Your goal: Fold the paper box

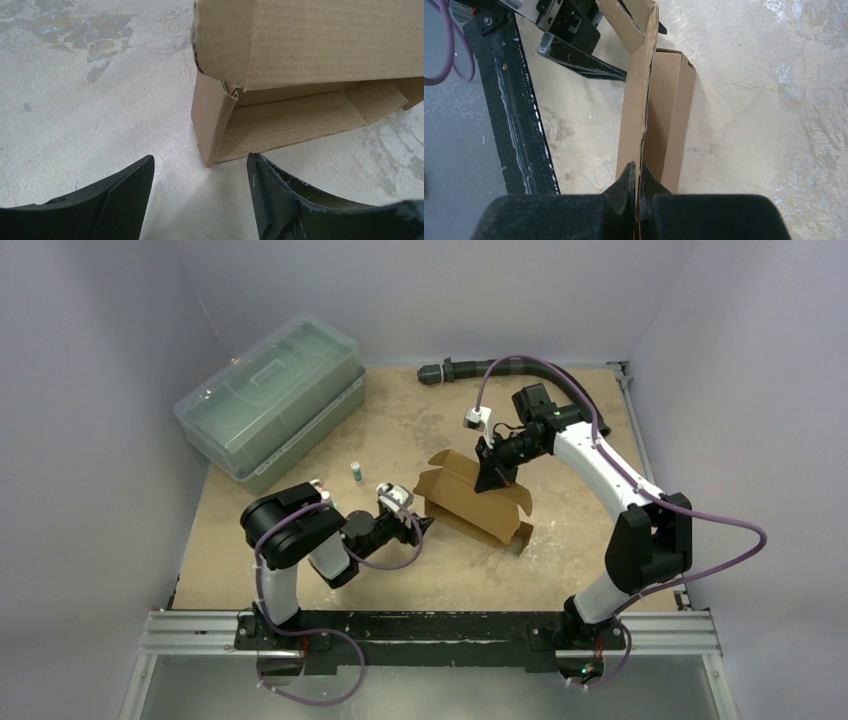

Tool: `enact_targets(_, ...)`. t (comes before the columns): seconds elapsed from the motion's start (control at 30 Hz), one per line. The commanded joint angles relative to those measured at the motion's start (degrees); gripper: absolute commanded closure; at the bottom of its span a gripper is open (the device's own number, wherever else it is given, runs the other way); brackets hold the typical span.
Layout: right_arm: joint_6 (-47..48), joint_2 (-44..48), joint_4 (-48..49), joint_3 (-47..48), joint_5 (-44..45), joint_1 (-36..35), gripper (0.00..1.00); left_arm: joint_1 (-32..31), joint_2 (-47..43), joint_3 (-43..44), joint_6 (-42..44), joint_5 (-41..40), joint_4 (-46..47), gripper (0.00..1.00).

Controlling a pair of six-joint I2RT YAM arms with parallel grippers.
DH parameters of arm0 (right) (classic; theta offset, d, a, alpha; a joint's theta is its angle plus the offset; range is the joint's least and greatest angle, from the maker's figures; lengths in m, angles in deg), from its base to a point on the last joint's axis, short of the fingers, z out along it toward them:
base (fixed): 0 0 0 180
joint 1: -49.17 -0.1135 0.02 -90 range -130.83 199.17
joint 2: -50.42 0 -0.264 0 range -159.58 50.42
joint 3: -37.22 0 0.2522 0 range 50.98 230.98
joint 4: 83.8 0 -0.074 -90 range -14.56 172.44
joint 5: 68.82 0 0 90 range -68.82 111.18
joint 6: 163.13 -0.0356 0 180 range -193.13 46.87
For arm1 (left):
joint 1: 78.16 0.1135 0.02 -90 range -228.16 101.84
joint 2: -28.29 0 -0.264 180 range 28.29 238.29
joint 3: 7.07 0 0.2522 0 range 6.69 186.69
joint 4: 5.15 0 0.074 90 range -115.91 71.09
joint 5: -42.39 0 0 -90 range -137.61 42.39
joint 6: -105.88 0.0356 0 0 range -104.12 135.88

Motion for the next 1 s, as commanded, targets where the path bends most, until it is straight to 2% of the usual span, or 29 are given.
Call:
enact_targets(0.0, 1.61, 1.21, 0.94, 0.46, -1.62, -0.31, 1.00, -0.78, 2.09, 2.77, 1.02, -2.28, 16.68, 0.34)
enact_targets(0.23, 1.63, 0.95, 0.80, 0.60, -1.70, -0.31, 1.00, -3.28, 3.99, 6.39, 3.97, -7.31, 16.69, 0.40)
enact_targets(0.5, 1.71, 1.02, 0.71, 0.55, -1.72, -0.31, 1.00, -4.70, 6.56, 8.87, 4.49, -13.70, 16.68, 0.57)
enact_targets(0.57, 1.71, 1.03, 0.71, 0.51, -1.72, -0.26, 1.00, -5.11, 6.76, 9.44, 4.71, -14.72, 16.68, 0.70)
enact_targets(0.63, 1.71, 1.14, 0.71, 0.44, -1.68, -0.30, 1.00, -5.56, 6.80, 9.71, 4.96, -15.58, 16.68, 0.95)
enact_targets(0.67, 1.71, 1.20, 0.71, 0.38, -1.64, -0.31, 1.00, -5.81, 6.74, 9.72, 5.02, -15.78, 16.69, 1.00)
enact_targets(0.97, 1.71, 1.66, 0.46, 0.69, -1.54, -0.28, 1.00, -7.19, 2.68, 6.64, 3.21, -16.57, 13.88, 1.00)
